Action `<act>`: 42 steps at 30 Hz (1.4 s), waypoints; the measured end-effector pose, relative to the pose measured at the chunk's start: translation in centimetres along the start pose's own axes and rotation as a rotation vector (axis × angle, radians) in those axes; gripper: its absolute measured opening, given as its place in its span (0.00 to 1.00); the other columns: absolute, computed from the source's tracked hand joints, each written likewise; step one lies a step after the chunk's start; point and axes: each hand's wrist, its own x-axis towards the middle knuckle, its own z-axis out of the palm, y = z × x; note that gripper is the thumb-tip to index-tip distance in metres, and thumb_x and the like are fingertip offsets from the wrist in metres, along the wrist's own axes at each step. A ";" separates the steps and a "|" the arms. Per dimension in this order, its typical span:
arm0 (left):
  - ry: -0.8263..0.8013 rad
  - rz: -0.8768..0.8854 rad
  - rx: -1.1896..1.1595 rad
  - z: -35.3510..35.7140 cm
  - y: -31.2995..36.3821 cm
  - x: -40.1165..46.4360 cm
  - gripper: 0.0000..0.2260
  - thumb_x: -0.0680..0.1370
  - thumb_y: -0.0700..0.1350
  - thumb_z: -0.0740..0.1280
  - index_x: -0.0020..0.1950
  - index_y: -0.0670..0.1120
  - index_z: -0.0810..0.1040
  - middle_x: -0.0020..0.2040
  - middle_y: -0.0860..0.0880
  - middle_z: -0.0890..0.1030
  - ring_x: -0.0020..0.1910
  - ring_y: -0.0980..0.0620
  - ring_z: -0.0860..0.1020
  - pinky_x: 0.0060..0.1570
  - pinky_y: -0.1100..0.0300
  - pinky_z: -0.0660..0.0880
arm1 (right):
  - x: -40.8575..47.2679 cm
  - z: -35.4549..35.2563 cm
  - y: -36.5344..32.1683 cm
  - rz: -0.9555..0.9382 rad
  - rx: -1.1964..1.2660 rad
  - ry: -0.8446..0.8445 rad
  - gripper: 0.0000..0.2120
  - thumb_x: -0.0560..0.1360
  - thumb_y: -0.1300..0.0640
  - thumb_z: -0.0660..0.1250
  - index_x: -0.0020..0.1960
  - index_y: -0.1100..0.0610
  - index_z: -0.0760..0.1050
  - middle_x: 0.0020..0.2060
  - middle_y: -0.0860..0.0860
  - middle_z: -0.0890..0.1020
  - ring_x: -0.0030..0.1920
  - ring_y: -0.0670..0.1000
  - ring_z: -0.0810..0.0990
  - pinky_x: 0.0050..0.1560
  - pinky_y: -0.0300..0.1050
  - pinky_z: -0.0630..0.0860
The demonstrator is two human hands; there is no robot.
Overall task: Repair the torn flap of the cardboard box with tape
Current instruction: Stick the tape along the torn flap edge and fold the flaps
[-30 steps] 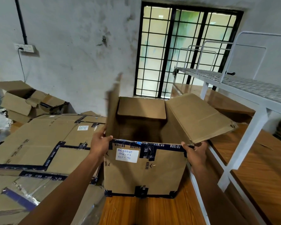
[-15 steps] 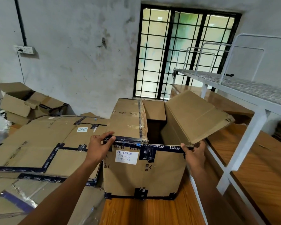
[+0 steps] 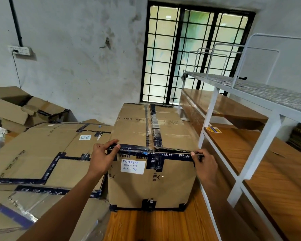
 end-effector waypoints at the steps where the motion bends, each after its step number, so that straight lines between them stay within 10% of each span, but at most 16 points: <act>1: 0.003 0.004 0.007 0.0 -0.1 0.1 0.18 0.80 0.65 0.69 0.69 0.66 0.81 0.57 0.50 0.71 0.56 0.49 0.78 0.57 0.55 0.77 | -0.1 0.0 0.0 -0.006 -0.007 0.001 0.14 0.81 0.42 0.67 0.63 0.48 0.78 0.59 0.54 0.79 0.60 0.55 0.78 0.54 0.47 0.70; 11: -0.006 0.101 0.123 0.1 -0.4 0.8 0.18 0.81 0.67 0.66 0.70 0.67 0.80 0.56 0.50 0.71 0.52 0.58 0.76 0.52 0.57 0.75 | -1.3 -0.4 -0.3 -0.035 0.009 -0.001 0.22 0.77 0.37 0.70 0.64 0.48 0.76 0.56 0.50 0.74 0.58 0.51 0.74 0.55 0.48 0.71; 21: -0.111 0.088 0.295 0.3 0.9 3.5 0.20 0.85 0.63 0.62 0.76 0.62 0.77 0.61 0.45 0.67 0.60 0.42 0.74 0.69 0.45 0.75 | -3.7 -0.3 -1.2 -0.039 -0.011 0.077 0.21 0.77 0.37 0.71 0.63 0.48 0.76 0.55 0.50 0.73 0.55 0.49 0.72 0.51 0.48 0.73; 42: -0.143 0.036 0.553 -0.2 4.4 0.0 0.20 0.87 0.61 0.58 0.78 0.60 0.75 0.72 0.41 0.68 0.64 0.37 0.80 0.64 0.42 0.79 | -2.2 -3.2 -3.3 0.025 -0.057 -0.114 0.17 0.79 0.45 0.72 0.63 0.52 0.76 0.59 0.55 0.82 0.66 0.58 0.75 0.53 0.50 0.72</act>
